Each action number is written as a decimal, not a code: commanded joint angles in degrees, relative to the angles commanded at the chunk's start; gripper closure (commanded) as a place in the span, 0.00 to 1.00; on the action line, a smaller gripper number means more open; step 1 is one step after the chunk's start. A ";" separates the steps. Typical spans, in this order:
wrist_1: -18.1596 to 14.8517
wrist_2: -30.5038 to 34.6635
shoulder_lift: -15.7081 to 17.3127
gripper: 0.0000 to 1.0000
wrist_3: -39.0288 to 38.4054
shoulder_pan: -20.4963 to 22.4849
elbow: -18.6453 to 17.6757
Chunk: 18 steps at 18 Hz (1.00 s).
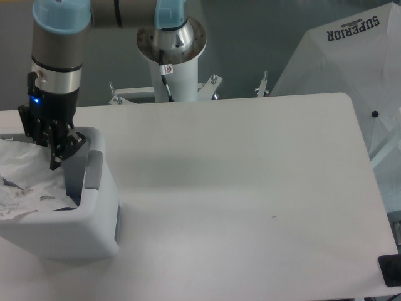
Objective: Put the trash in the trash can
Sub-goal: 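Push the tissue and packet down into the bin with the gripper, then open the gripper and raise it out of the bin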
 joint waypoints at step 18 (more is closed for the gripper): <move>3.86 1.05 5.28 0.00 -3.87 14.83 0.88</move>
